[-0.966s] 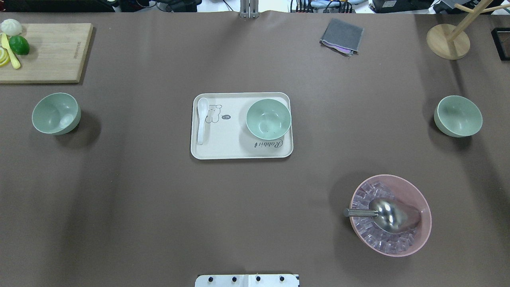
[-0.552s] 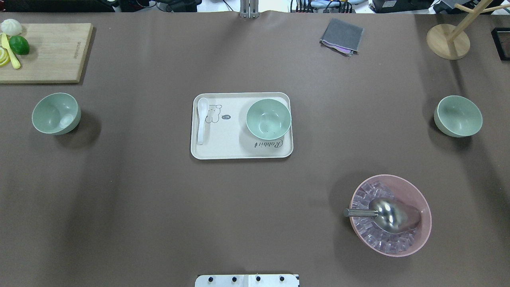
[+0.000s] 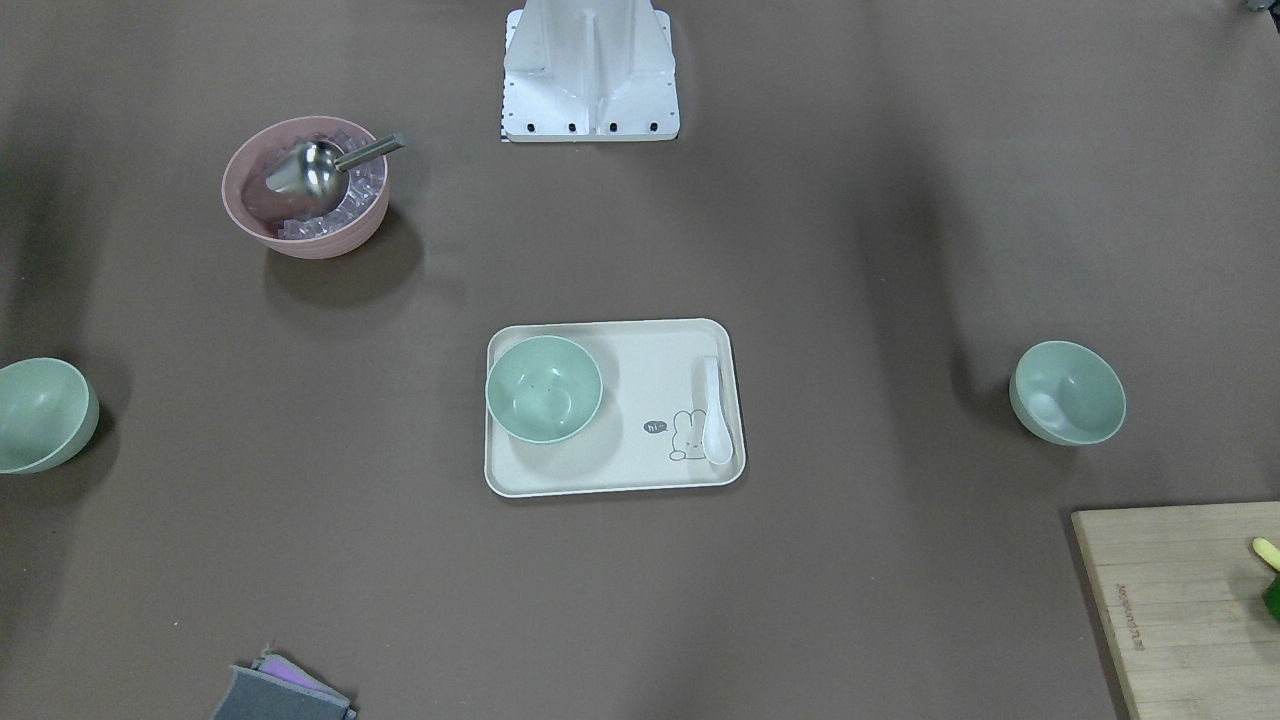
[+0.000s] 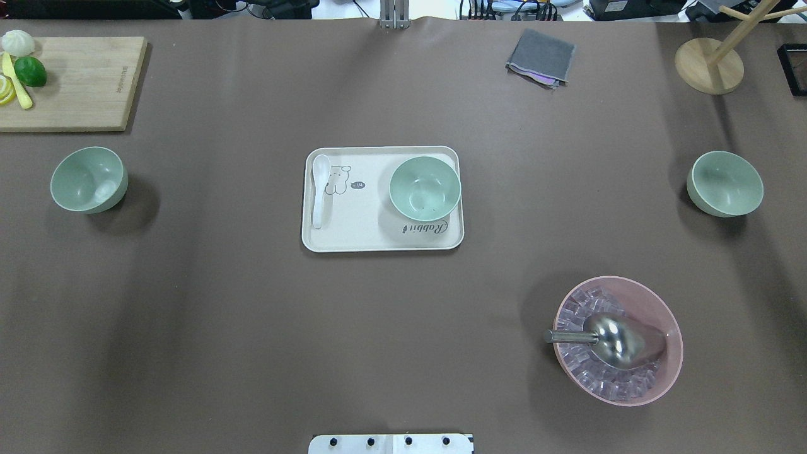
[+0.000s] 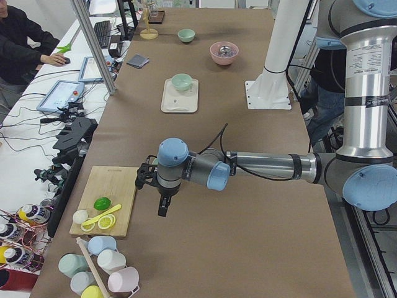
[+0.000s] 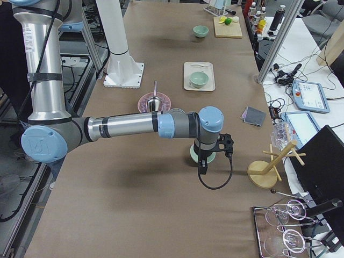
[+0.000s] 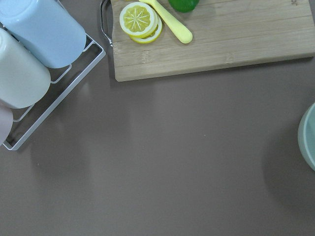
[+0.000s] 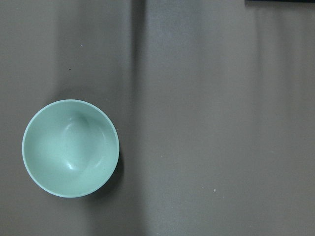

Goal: Stack green bowls together

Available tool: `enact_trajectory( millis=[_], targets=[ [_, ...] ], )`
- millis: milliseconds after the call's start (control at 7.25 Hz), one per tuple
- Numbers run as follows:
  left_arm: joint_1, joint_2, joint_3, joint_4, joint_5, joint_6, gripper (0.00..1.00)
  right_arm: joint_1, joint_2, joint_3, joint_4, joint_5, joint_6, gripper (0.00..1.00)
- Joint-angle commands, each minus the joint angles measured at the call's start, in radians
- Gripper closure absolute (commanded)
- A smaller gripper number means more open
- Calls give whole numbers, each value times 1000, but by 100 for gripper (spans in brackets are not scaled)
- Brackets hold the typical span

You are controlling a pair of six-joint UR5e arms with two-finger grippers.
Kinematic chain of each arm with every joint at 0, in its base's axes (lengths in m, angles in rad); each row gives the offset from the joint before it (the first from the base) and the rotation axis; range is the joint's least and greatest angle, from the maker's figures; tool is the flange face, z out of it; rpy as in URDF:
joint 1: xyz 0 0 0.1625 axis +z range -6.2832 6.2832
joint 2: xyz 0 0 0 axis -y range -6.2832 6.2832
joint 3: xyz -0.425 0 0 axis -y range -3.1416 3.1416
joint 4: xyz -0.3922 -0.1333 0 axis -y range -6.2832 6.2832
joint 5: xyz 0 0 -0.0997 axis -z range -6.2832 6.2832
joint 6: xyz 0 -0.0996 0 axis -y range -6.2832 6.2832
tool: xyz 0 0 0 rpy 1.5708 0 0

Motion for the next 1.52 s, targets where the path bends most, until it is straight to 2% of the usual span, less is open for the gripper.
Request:
enact_trajectory(
  millis=[0,276,414,552,690,828,966,1103,1241,1379],
  targets=[
    [66,-44,-1,5,-1,-7,2,-41,5,-3,0,-6,1,0],
    [232,-164,54,-2,10,-302,2,-63,23,-23,0,-6,3,0],
    [274,-186,121,-79,12,-351,2,-64,43,-46,0,-8,3,0],
    [309,-221,257,-264,15,-463,2,-64,55,-57,0,-9,1,0],
    [375,-255,361,-405,78,-563,2,-66,63,-62,0,-11,3,0],
    [406,-275,383,-420,126,-576,2,-69,77,-78,0,-12,3,0],
    [408,-276,376,-419,125,-592,2,-69,101,-107,0,-14,6,0],
    [408,-275,367,-422,114,-593,31,-71,112,-123,0,-14,6,0],
    [409,-272,361,-428,111,-589,95,-72,120,-135,0,-14,6,0],
    [409,-266,355,-425,66,-577,100,-74,123,-140,0,-14,6,0]
  ],
)
